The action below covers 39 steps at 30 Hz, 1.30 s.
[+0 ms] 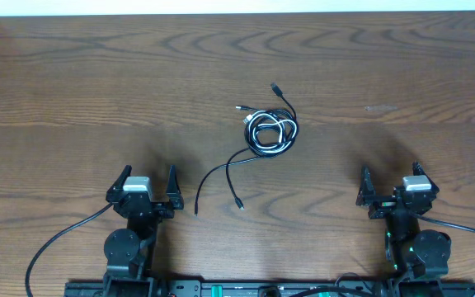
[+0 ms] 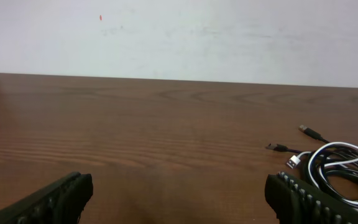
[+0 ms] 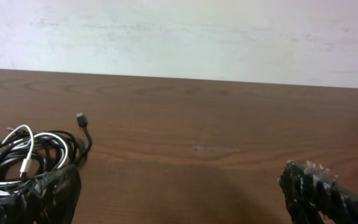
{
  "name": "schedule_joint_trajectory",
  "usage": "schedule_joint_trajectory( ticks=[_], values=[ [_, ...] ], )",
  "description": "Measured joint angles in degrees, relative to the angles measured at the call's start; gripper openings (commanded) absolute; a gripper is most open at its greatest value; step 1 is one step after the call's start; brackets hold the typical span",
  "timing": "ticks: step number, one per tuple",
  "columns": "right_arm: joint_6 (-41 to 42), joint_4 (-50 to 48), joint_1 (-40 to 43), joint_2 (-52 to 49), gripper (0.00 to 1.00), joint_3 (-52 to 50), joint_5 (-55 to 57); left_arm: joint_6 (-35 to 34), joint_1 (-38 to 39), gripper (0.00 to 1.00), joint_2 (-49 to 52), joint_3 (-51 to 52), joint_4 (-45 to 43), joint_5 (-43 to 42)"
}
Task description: Untangle cables
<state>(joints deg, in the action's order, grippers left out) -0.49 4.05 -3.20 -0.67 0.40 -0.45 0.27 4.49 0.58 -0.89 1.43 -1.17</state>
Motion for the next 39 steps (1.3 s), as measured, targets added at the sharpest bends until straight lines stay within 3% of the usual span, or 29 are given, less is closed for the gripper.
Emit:
schedule_joint_trajectory(
  ticks=[31, 39],
  values=[
    [0.3, -0.1, 0.0, 0.0, 0.99, 0.0, 0.0, -0.3, 0.0, 0.94, 0.0, 0.0, -0.1, 0.0],
    [2.5, 0.0, 0.0, 0.0, 0.99, 0.0, 1.1, -3.5, 0.0, 0.94, 0.0, -0.9, 1.8, -0.1]
  ],
)
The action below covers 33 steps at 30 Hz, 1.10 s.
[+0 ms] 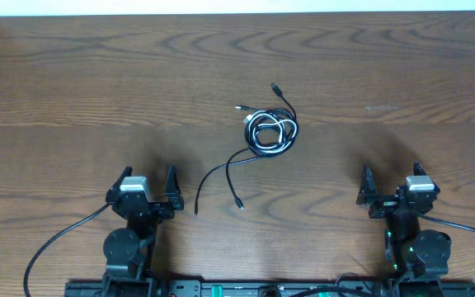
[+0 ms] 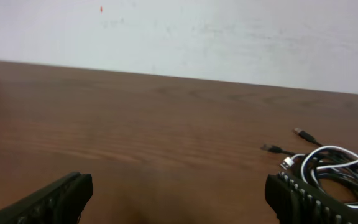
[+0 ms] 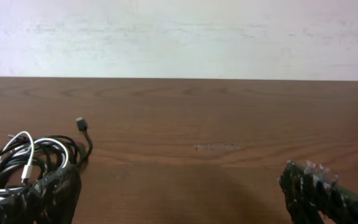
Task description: Untangle cables
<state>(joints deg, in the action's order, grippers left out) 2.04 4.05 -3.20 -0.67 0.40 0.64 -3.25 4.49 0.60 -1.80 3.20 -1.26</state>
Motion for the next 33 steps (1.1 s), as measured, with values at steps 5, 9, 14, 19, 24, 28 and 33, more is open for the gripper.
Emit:
schedule_joint_trajectory(
  ticks=[5, 9, 14, 19, 24, 28, 33],
  values=[
    [1.7, 2.5, 0.0, -0.2, 0.99, 1.1, 0.3, -3.4, 0.0, 0.94, 1.1, -2.7, 6.3, 0.1],
    [3.2, 7.2, 0.0, -3.8, 0.99, 5.4, 0.8, -4.3, 0.0, 0.94, 6.1, -6.9, 12.3, 0.1],
    [3.8, 10.6, 0.0, -11.4, 0.99, 12.1, 1.2, -4.5, 0.0, 0.94, 14.5, -14.2, 16.2, 0.1],
    [4.4, 13.1, 0.0, -20.2, 0.99, 18.3, 1.3, -4.5, 0.0, 0.94, 25.6, -23.6, 22.2, 0.1],
    [6.4, 18.4, 0.0, -29.4, 0.99, 25.8, 1.3, -4.5, 0.0, 0.95, 35.6, -32.6, 29.9, -0.2],
    [7.4, 27.0, 0.0, -38.1, 0.99, 34.7, 1.2, -4.5, 0.0, 0.94, 43.6, -40.3, 36.8, -2.4],
    [7.6, 33.1, 0.0, -47.6, 0.99, 46.0, -0.1, -4.5, 0.0, 0.94, 53.8, -50.3, 49.8, -4.8]
  ],
)
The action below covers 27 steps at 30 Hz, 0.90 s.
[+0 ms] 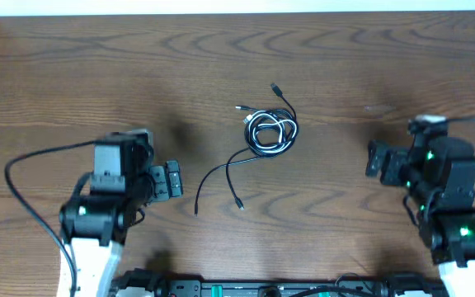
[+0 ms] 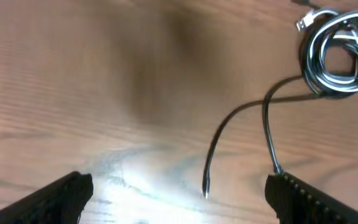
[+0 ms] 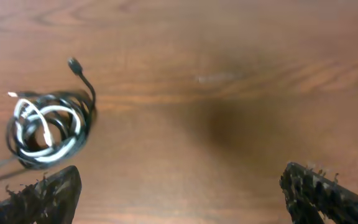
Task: Untangle cables
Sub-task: 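Reach the left gripper to the cable bundle and grasp it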
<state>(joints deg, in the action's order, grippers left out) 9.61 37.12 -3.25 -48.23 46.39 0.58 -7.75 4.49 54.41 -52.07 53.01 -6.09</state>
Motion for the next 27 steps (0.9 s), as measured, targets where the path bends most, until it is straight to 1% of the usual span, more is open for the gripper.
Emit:
schedule_joint_trajectory(
  ticks=[2, 3, 12, 16, 17, 19, 22, 25, 27],
  values=[
    [0.0, -0.4, 0.0, -0.8, 0.99, 1.5, -1.4, 0.0, 0.0, 0.94, 2.7, -3.3, 3.8, -0.1],
    [0.0, -0.7, 0.0, -0.8, 0.99, 1.7, -2.2, 0.0, 0.0, 0.98, 3.3, -4.2, 4.2, -0.1],
    [0.0, -1.7, 0.0, -0.9, 0.99, 1.7, -7.1, 0.0, 0.0, 0.98, 3.6, -5.2, 2.5, -0.7],
    [0.0, -2.4, 0.0, -0.8, 0.99, 1.8, -8.2, -0.2, 0.0, 0.98, 3.6, -5.2, -5.7, -4.5],
    [0.0, -2.5, 0.0, -0.8, 0.99, 1.8, -8.3, -0.2, 0.1, 0.98, 3.6, -5.3, -10.3, -6.1],
    [0.0, -2.4, 0.0, -0.9, 0.99, 1.9, -8.6, -0.2, 0.8, 0.98, 4.0, -5.3, -15.9, -7.2],
    [0.0, -2.5, 0.0, -0.9, 0.99, 1.9, -8.7, -0.2, 5.2, 0.98, 7.0, -5.5, -24.0, -8.3],
    [0.0, -2.5, 0.0, -0.9, 0.99, 1.9, -8.7, -0.2, 10.2, 0.98, 11.8, -6.0, -26.9, -6.5],
    [0.0, -2.2, 0.0, -0.9, 0.99, 1.9, -8.7, -0.2, 13.6, 0.98, 16.2, -7.5, -24.8, -4.4]
  ],
)
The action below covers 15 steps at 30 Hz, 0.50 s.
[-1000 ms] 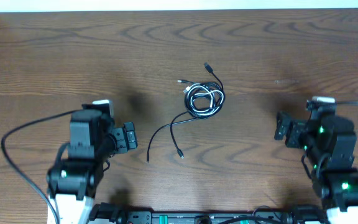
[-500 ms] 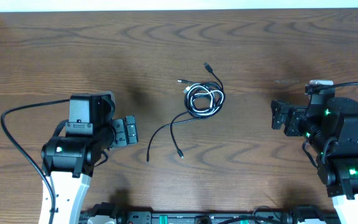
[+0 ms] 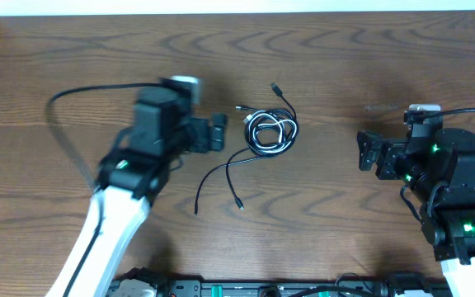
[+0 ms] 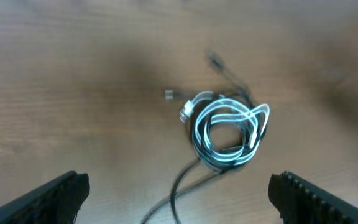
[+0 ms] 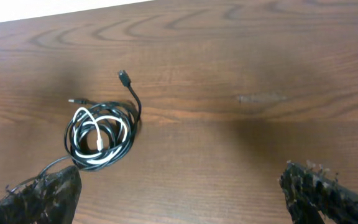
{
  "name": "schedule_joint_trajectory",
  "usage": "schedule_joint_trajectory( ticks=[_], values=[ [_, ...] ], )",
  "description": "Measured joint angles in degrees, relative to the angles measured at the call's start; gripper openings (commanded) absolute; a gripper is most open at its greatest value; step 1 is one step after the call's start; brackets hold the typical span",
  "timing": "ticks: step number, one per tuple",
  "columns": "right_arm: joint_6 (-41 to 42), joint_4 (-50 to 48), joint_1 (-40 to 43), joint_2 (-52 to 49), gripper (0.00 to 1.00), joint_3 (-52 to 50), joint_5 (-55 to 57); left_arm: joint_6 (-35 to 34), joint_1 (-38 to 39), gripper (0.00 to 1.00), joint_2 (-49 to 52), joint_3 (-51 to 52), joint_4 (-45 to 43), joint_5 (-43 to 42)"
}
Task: Untangle cables
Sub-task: 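Reach the left gripper to the cable bundle and grasp it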
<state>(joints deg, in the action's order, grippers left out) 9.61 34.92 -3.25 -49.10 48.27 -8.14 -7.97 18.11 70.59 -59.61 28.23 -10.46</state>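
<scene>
A tangled coil of black and white cables [image 3: 270,132] lies at mid-table, with two black loose ends [image 3: 217,177] trailing toward the near edge. The coil also shows in the left wrist view [image 4: 227,130] and the right wrist view [image 5: 100,134]. My left gripper [image 3: 218,133] hangs just left of the coil, open and empty, its fingers [image 4: 48,198] wide apart. My right gripper [image 3: 364,153] is well to the right of the coil, also open, with nothing between its fingers [image 5: 328,194].
The wooden table [image 3: 72,74] runs back to a white wall. A faint pale scuff [image 3: 382,107] marks the wood right of the coil. The left arm's black cable [image 3: 68,115] loops over the table's left side.
My left gripper has gone from the near left of the table to just left of the coil. My right gripper has shifted slightly toward the coil. The cables lie as before.
Both grippers first sat open at the near edge, looking level across the table at the coil, and stayed there. Then both arms were raised with cameras tilted down. Now the left gripper is beside the coil, the right still off to the side.
</scene>
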Motion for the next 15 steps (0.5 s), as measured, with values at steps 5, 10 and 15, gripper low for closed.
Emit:
schedule_joint_trajectory(
  ticks=[5, 10, 15],
  values=[
    [0.0, 0.2, 0.0, 0.0, 0.99, 0.0, 0.0, 0.2, 3.6, 0.98, 11.3, -9.8, 6.7, 3.3],
    [0.0, 0.2, 0.0, 0.0, 0.99, 0.0, 0.0, 0.3, 4.8, 0.99, 19.2, -13.8, 4.7, 3.2],
    [0.0, 0.2, 0.0, 0.0, 0.99, 0.0, 0.0, 0.6, 6.5, 0.87, 28.3, -13.8, -0.6, 0.2]
  ],
)
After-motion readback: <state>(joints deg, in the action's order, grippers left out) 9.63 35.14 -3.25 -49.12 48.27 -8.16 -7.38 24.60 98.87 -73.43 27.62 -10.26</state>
